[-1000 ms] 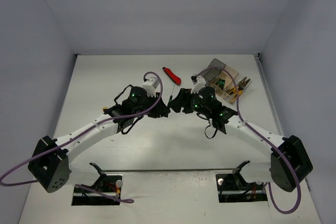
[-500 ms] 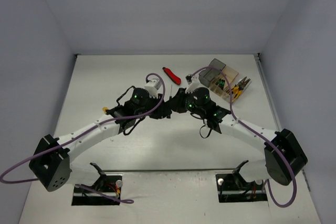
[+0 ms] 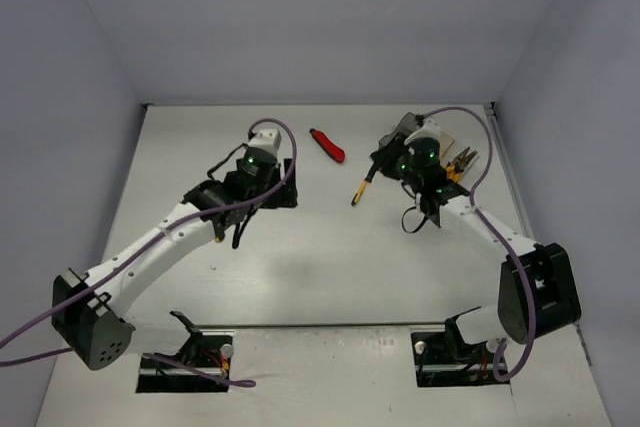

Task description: Sort the tools into containers

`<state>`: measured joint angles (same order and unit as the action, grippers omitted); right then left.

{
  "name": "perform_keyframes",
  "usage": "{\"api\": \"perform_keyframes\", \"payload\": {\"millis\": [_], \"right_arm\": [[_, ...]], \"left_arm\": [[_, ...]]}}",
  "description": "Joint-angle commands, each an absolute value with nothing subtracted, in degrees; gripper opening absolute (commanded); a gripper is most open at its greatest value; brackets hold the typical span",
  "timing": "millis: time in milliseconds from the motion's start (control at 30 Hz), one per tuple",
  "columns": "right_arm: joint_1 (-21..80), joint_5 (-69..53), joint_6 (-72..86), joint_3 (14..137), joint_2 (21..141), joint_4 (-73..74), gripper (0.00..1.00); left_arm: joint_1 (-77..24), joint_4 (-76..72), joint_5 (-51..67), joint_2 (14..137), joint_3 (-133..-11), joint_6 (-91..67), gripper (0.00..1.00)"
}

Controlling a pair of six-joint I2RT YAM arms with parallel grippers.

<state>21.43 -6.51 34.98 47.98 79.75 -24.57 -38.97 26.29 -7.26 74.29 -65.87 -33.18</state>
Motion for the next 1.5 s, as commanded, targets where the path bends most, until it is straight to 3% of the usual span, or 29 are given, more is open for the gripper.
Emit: {"api": "perform_keyframes", "payload": {"millis": [0,200,533,733,833,1000,1100,1467], "right_arm": [[13.2,5.9,33.5,55.7,82.9,-23.5,0.00],[3.3,7.4,34.2,63.1,92.1,-21.6,0.00],[0.7,3.0,34.2,73.2,108.2,-17.3,0.06],[1.3,1.8,32.6,73.4,108.6,-15.6,0.30],[2.8,5.4,28.8,73.6,104.4,-10.7,0.45],[6.8,10.9,25.6,72.3,96.6,-5.8,0.50],[12.9,16.9,25.0,70.8,92.6,-2.9,0.58],[27.3,25.8,31.8,65.7,96.4,-0.7,0.60]], "left_arm": [[-29.9,38.5,-14.1,66.7,-72.2,-29.4,0.70],[-16.8,40.4,-8.4,61.4,-71.5,-23.1,0.75],[-15.8,38.6,-10.5,59.0,-62.0,-21.4,0.79],[-15.5,38.5,-9.2,58.7,-61.6,-21.2,0.79],[-15.2,38.5,-9.0,58.7,-61.5,-21.0,0.79],[-14.7,38.6,-8.2,58.4,-61.3,-21.0,0.79],[-14.2,38.6,-7.8,58.4,-61.2,-21.1,0.79],[-13.5,38.7,-7.7,58.3,-60.8,-21.3,0.79]]}}
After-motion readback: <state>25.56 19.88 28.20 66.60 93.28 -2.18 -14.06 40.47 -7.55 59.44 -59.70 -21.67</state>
